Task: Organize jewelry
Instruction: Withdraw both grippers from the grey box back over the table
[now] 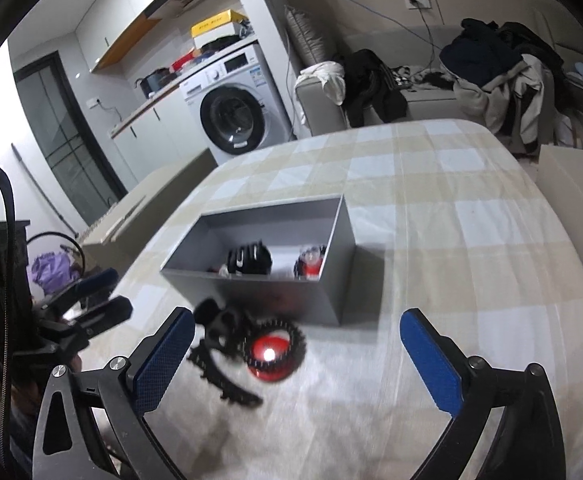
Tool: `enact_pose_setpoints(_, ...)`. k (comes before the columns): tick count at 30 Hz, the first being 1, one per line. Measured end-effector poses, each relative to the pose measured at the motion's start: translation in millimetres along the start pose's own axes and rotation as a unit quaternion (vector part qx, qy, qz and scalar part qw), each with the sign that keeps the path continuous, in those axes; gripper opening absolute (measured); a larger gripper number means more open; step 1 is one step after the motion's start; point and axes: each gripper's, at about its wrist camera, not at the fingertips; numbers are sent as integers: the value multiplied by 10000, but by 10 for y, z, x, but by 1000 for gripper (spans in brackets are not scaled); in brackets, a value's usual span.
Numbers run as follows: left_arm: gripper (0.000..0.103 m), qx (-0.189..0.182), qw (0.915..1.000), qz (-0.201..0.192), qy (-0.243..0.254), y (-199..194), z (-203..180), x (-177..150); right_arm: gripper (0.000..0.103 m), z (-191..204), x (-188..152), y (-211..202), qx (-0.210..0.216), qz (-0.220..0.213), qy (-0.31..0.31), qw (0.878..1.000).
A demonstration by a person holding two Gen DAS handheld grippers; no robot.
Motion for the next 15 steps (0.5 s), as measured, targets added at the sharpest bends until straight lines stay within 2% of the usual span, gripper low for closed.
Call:
enact_pose_setpoints(10, 102, -77, 9997, 209, -48, -14, -61, -205, 103, 76, -257, -51, -50, 231, -52, 9997)
enact_pose_setpoints(15, 102, -207, 9990, 406, 39, 13, -171, -334, 103, 27, -344, -66, -97, 284, 160, 9994)
Point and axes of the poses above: each gripper's, at about its wrist camera, not at the fingertips, and y roughly the way its jaws point, z to its left, x to its top, and after that the axes turned 13 degrees about -z, right-handed
